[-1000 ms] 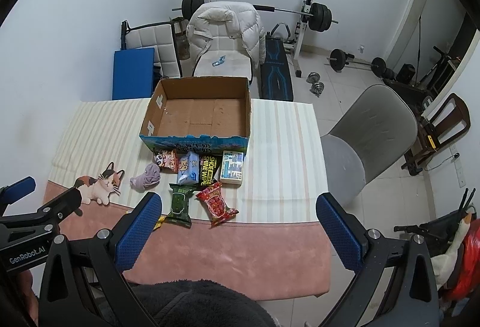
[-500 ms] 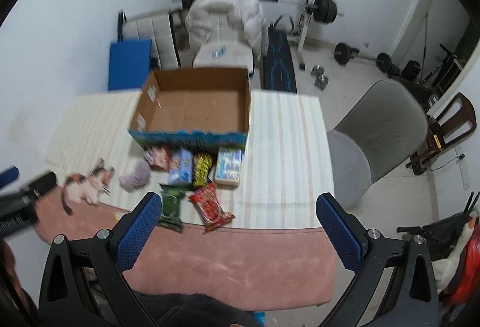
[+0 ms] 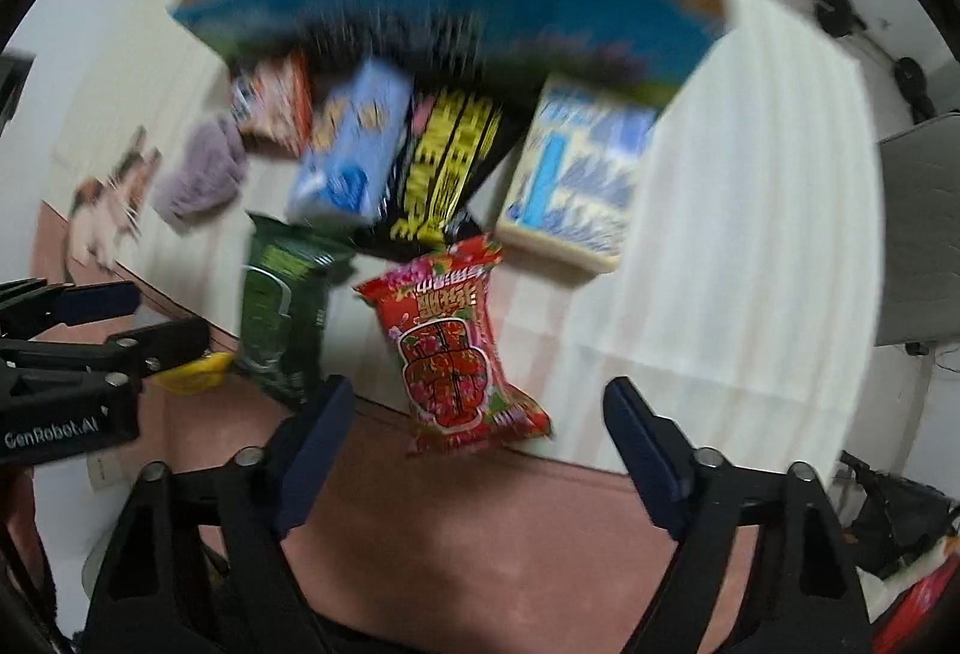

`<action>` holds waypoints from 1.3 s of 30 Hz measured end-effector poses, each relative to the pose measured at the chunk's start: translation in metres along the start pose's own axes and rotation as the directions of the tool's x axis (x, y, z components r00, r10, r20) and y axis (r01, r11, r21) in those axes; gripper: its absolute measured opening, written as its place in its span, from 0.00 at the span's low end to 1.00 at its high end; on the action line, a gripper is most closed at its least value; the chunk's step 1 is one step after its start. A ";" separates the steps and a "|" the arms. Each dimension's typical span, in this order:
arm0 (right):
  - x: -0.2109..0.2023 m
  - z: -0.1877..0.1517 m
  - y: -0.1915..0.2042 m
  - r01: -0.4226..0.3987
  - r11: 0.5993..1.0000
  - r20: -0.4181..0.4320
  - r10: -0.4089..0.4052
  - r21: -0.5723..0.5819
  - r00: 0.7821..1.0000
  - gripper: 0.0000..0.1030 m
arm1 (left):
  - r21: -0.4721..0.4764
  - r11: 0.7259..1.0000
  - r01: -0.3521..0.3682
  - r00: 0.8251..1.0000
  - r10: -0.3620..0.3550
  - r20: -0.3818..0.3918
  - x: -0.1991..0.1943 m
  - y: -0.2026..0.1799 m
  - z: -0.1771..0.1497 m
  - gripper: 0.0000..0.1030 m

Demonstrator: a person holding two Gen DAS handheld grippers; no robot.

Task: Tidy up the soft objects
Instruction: 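Grasp the green pack with the left tool while the right tool grasps the red pack, then lower the green pack into the box with the left tool while the right tool drops the red pack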

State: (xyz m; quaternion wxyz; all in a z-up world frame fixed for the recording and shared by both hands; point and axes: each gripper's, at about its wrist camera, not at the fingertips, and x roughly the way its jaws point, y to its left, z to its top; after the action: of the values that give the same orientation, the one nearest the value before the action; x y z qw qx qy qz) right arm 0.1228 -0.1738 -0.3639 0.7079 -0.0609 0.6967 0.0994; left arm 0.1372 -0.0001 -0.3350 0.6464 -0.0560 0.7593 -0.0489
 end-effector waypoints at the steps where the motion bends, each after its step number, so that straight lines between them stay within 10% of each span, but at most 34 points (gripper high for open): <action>1: 0.011 0.002 0.002 -0.005 1.000 -0.015 0.005 -0.006 1.000 0.79 | 0.000 1.000 0.016 1.000 -0.016 -0.019 0.009 0.000 0.004 0.65; 6: 0.063 0.004 0.009 -0.040 0.999 -0.098 0.037 -0.037 0.995 0.78 | 0.058 0.998 -0.004 0.997 0.008 -0.071 0.045 -0.010 0.017 0.64; 9: 0.085 0.003 0.013 -0.049 0.998 -0.142 0.042 -0.041 0.989 0.59 | 0.066 0.998 -0.022 0.996 0.028 -0.086 0.057 -0.012 0.017 0.36; 16: 0.097 -0.017 -0.001 -0.070 0.995 -0.161 0.081 0.068 0.984 0.48 | 0.020 0.995 -0.095 0.995 0.095 -0.029 0.050 -0.010 -0.007 0.31; 25: -0.002 -0.045 -0.033 -0.322 0.927 -0.043 0.335 0.191 0.941 0.46 | -0.065 0.998 -0.015 0.984 0.026 0.175 -0.092 -0.015 -0.037 0.30; 32: -0.126 0.035 -0.066 -0.342 0.927 0.189 0.313 0.151 0.931 0.46 | 0.001 0.995 0.104 0.958 -0.101 0.267 -0.185 -0.037 0.083 0.31; 39: -0.066 0.157 -0.070 -0.196 0.954 0.185 0.156 0.225 0.970 0.46 | -0.002 0.988 0.154 0.978 -0.153 0.142 -0.133 -0.027 0.234 0.31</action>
State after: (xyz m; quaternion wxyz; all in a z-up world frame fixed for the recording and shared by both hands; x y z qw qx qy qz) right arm 0.2909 -0.2108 -0.2979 0.7535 0.0967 0.6453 0.0812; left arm 0.3902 -0.0073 -0.2381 0.6925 -0.1218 0.7054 -0.0898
